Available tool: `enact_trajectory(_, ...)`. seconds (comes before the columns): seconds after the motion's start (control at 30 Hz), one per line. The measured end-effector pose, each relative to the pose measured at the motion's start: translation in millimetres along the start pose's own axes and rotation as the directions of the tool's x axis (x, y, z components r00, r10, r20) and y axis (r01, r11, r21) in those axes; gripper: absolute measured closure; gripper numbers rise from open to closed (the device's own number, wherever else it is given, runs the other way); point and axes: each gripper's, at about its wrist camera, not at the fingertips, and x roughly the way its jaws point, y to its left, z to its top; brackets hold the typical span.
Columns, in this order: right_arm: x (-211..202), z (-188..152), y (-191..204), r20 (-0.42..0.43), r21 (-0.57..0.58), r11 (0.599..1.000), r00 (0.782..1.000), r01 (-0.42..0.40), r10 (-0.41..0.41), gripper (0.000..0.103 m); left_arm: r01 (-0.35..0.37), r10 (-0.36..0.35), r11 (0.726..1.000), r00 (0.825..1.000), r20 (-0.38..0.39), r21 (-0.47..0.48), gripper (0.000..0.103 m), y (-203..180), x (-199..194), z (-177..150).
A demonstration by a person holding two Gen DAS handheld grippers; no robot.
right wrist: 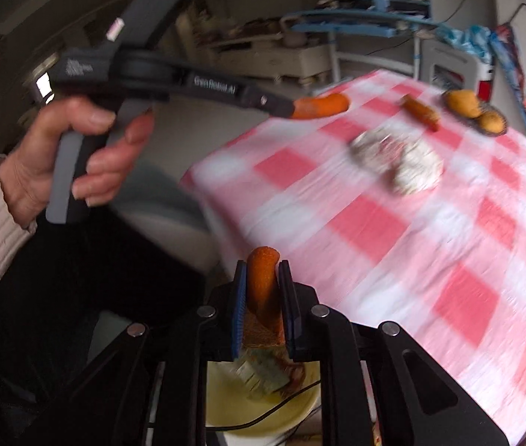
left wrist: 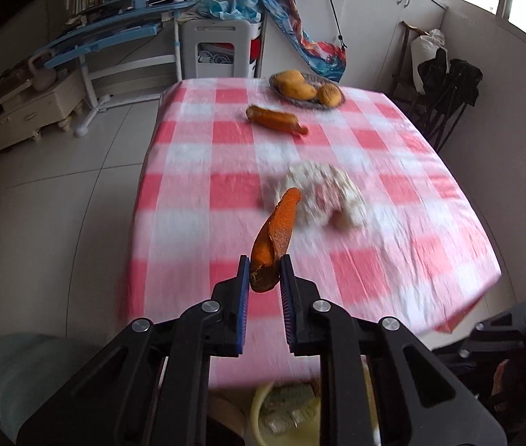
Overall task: Collect trash
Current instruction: 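Carry both orange peels over the yellow basin and open both grippers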
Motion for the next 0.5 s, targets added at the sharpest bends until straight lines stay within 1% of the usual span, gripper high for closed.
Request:
enact_trajectory(0.07, 8.0, -8.9, 7.4, -0.061, -0.013, 1.000, 0.998, -0.009, 0.008, 0.082, -0.005, 0.005, 1.000, 1.000, -0.022, 0.005, 0.087, -8.3, -8.1, -20.7)
enact_trajectory(0.1, 10.1, -13.4, 11.0, -0.074, -0.023, 1.000, 0.997, 0.015, -0.016, 0.079, -0.006, 0.006, 1.000, 0.999, -0.035, 0.001, 0.087, -13.7, -12.2, -31.5)
enact_trajectory(0.17, 8.1, -19.5, 14.1, -0.077, -0.014, 0.999, 0.996, 0.040, -0.041, 0.059, 0.002, -0.001, 1.000, 0.999, -0.052, 0.005, 0.087, -26.2, -19.2, -47.7)
enact_trajectory(0.2, 5.5, -21.4, 14.3, -0.072, -0.006, 0.999, 0.996, 0.051, -0.051, 0.056, -0.015, 0.015, 1.000, 0.998, -0.063, 0.005, 0.087, -34.5, -23.0, -58.6)
enact_trajectory(0.23, 1.1, -24.9, 13.8, -0.063, 0.011, 0.997, 0.995, 0.074, -0.073, 0.051, -0.021, 0.020, 1.000, 0.997, -0.076, -0.008, 0.087, -38.5, -24.2, -65.1)
enact_trajectory(0.3, -9.6, -33.4, 8.7, -0.044, 0.061, 0.991, 0.992, 0.117, -0.114, 0.046, -0.028, 0.022, 0.998, 0.993, -0.116, -0.049, 0.087, -47.0, -26.4, -85.1)
enact_trajectory(0.33, -14.5, -36.7, 5.8, -0.035, 0.082, 0.986, 0.989, 0.143, -0.141, 0.038, -0.038, 0.031, 0.998, 0.991, -0.127, -0.057, 0.087, -49.9, -26.9, -92.0)
enact_trajectory(0.37, -21.0, -40.7, 1.8, -0.019, 0.117, 0.976, 0.983, 0.182, -0.181, 0.031, -0.050, 0.041, 0.997, 0.989, -0.143, -0.064, 0.087, -54.3, -27.1, -102.4)
enact_trajectory(0.4, -25.6, -42.5, -2.0, -0.005, 0.146, 0.969, 0.979, 0.202, -0.203, 0.028, -0.057, 0.046, 0.996, 0.987, -0.155, -0.068, 0.087, -57.0, -27.0, -110.2)
enact_trajectory(0.47, -39.8, -47.6, -11.9, 0.034, 0.244, 0.935, 0.962, 0.255, -0.272, 0.013, -0.082, 0.067, 0.994, 0.981, -0.181, -0.077, 0.087, -62.0, -26.1, -130.2)
enact_trajectory(0.5, -43.5, -50.3, -14.8, 0.042, 0.283, 0.917, 0.951, 0.282, -0.306, 0.011, -0.094, 0.075, 0.992, 0.976, -0.203, -0.084, 0.087, -63.3, -23.4, -140.5)
